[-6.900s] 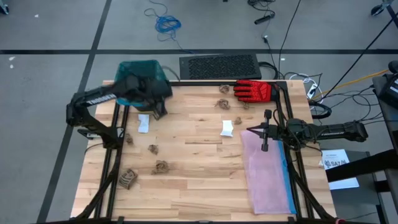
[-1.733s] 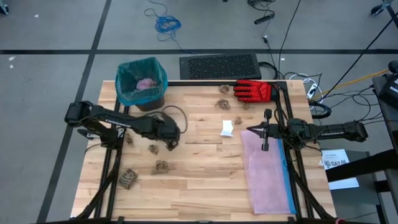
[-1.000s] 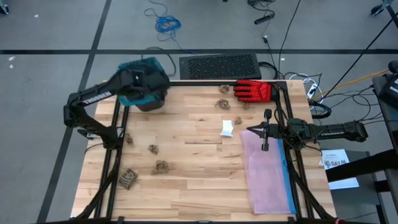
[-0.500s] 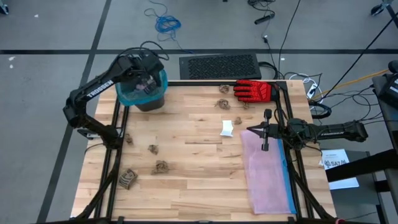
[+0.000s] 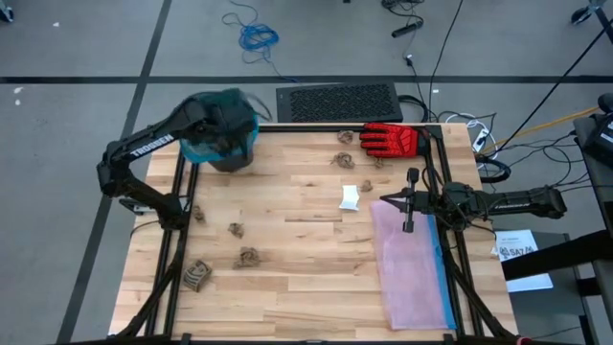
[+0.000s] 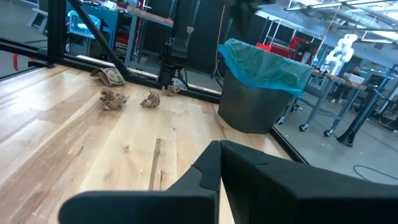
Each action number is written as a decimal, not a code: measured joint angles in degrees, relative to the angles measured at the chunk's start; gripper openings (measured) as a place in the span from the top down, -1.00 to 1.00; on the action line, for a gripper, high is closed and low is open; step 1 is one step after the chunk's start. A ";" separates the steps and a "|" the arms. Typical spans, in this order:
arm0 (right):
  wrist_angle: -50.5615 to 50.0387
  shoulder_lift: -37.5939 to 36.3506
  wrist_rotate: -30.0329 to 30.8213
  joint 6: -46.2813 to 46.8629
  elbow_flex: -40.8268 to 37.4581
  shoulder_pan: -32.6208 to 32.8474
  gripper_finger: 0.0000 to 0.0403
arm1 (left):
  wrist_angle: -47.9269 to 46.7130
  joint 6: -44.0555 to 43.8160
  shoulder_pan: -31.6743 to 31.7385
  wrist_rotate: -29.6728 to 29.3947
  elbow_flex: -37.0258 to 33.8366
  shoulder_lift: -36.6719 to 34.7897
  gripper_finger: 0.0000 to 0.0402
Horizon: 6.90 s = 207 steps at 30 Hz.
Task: Place trash/remove bag and relplace
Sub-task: Put the brown napkin into the black trash bin
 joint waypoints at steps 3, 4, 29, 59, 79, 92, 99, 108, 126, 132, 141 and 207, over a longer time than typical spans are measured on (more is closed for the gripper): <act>0.47 -0.02 0.21 -0.11 0.00 0.02 1.00 | 0.39 -3.18 -6.21 3.35 -0.91 -0.25 0.99; 0.50 -0.02 0.21 -0.11 0.02 0.02 1.00 | 0.24 -4.78 -8.23 3.39 -1.86 -0.24 0.99; 0.99 0.00 0.17 0.32 0.00 0.00 1.00 | 14.04 -50.63 -34.72 15.72 -51.23 -3.68 0.81; 3.58 -0.02 0.15 0.34 0.02 0.02 1.00 | 22.39 -44.34 -33.89 10.85 -44.18 -0.55 0.99; 3.55 -0.02 0.13 0.31 0.02 0.00 1.00 | 20.41 -10.34 -12.34 -27.80 -4.57 -0.57 1.00; 16.06 -0.02 -3.31 9.75 0.01 0.02 1.00 | 21.20 -0.35 10.02 -16.42 -7.70 -0.55 1.00; 20.15 0.17 -2.83 10.58 0.02 0.00 1.00 | 26.00 2.50 16.43 -13.70 -14.58 -0.55 1.00; 15.70 2.82 -2.57 10.69 5.29 0.00 1.00 | 36.27 4.91 18.83 4.70 -20.68 -0.57 1.00; -3.93 19.65 -2.34 9.35 27.43 -5.78 1.00 | 42.92 6.44 11.21 19.00 -21.42 -0.55 1.00; -9.79 27.28 -2.80 11.37 33.71 -11.20 1.00 | 47.68 6.41 8.41 22.51 -21.42 -0.55 1.00; -30.18 41.68 -8.28 10.12 45.56 -21.79 1.00 | 52.42 5.06 3.71 22.69 -21.42 -0.55 1.00; -15.22 85.14 -10.67 -4.81 82.48 -17.76 1.00 | 38.79 11.31 1.79 6.65 -1.18 -13.84 0.99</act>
